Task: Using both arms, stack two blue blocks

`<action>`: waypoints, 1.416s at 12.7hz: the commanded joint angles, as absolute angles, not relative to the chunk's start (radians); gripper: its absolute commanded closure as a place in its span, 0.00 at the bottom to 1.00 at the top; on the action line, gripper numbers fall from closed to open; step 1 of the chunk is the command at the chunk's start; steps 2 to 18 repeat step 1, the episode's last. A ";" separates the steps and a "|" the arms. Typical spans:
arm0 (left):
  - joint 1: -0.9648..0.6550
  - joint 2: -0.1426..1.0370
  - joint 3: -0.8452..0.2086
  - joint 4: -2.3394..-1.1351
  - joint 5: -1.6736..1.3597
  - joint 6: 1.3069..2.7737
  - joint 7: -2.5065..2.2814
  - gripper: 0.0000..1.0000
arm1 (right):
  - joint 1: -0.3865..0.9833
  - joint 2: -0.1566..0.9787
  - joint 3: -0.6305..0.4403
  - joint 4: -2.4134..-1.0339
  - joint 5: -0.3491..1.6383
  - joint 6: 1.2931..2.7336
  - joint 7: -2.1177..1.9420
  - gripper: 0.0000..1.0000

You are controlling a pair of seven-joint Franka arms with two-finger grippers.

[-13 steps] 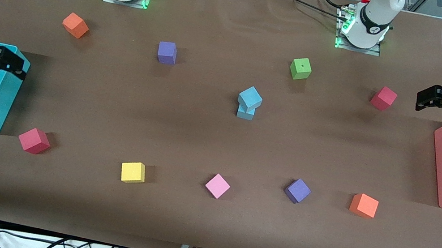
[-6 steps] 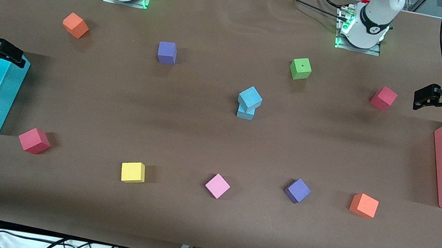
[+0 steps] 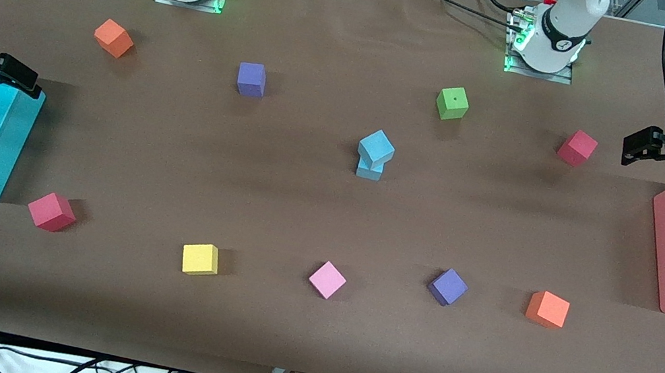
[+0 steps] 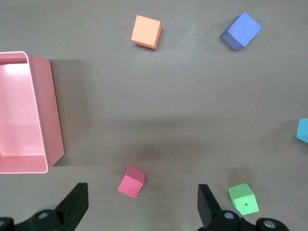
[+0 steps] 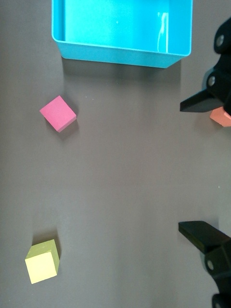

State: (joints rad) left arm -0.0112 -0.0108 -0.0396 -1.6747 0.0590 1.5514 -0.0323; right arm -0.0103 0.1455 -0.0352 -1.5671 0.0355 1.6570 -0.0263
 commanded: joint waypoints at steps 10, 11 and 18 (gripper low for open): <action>0.000 -0.021 -0.038 -1.674 0.026 1.545 -0.017 0.00 | -0.015 0.149 -0.029 -1.533 0.022 1.617 0.009 0.00; 0.000 -0.021 -0.038 -1.674 0.026 1.545 -0.017 0.00 | -0.015 0.149 -0.029 -1.533 0.022 1.617 0.009 0.00; 0.000 -0.021 -0.038 -1.674 0.026 1.545 -0.017 0.00 | -0.015 0.149 -0.029 -1.533 0.022 1.617 0.009 0.00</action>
